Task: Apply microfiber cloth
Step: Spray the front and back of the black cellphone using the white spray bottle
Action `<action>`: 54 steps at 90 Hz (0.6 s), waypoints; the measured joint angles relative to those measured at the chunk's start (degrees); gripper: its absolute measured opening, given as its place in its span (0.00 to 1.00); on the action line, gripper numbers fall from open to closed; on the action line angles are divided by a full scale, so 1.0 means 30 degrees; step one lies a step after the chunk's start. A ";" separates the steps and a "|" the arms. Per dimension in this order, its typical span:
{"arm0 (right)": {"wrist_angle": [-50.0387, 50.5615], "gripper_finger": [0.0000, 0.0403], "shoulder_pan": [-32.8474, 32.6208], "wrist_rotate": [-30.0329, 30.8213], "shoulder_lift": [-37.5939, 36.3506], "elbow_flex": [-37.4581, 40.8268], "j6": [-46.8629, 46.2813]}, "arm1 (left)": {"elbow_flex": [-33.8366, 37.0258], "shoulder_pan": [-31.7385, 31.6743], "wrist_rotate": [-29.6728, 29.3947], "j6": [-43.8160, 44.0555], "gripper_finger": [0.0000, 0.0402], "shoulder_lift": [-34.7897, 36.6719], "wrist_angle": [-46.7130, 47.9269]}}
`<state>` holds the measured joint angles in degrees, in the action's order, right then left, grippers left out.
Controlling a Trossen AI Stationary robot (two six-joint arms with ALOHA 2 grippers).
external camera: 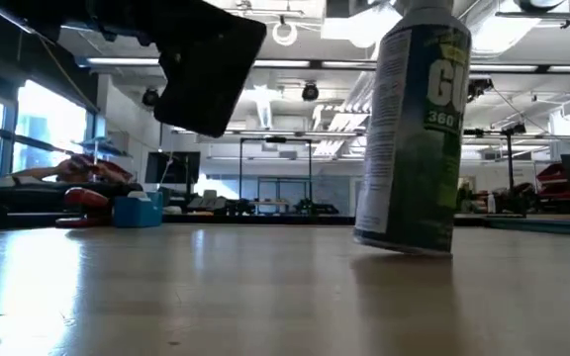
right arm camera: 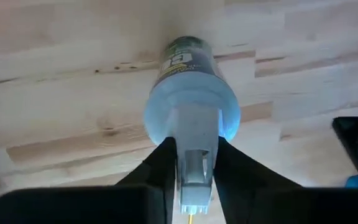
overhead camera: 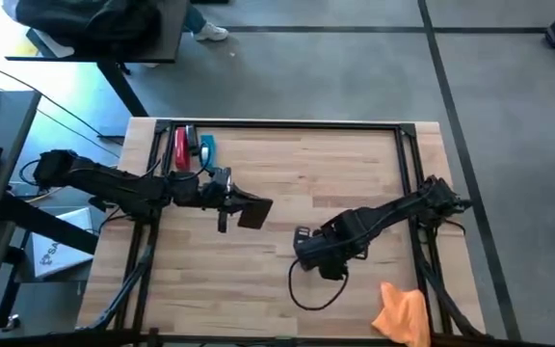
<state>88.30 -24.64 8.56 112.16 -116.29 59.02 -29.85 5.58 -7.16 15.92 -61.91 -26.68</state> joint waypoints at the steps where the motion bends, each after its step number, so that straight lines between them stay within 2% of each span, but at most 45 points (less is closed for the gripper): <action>1: -0.0021 0.21 -0.0003 -0.0003 -0.0003 0.0000 0.0000 | 0.0000 0.0000 -0.0029 0.0000 0.04 0.0000 -0.0019; 20: -0.0820 0.31 -0.0321 0.0419 -0.0004 -0.0007 0.0405 | 0.0000 0.0000 -0.0172 -0.0192 0.04 0.0000 -0.0085; 33: -0.1119 0.37 -0.0858 0.2382 0.0007 -0.0194 0.0460 | 0.0000 0.0000 -0.0189 -0.0385 0.04 0.0000 -0.0081; 43: -0.1121 0.40 -0.1377 0.4701 0.0007 -0.1117 -0.0169 | 0.0000 0.0000 -0.0197 -0.0623 0.04 0.0000 -0.0080; 54: -0.1126 0.41 -0.1800 0.5704 0.0007 -0.3075 -0.2801 | 0.0000 0.0000 -0.0280 -0.0853 0.04 0.0000 -0.0093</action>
<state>84.93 -30.04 25.67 112.18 -125.51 50.62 -29.85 5.58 -8.00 13.36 -61.91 -26.96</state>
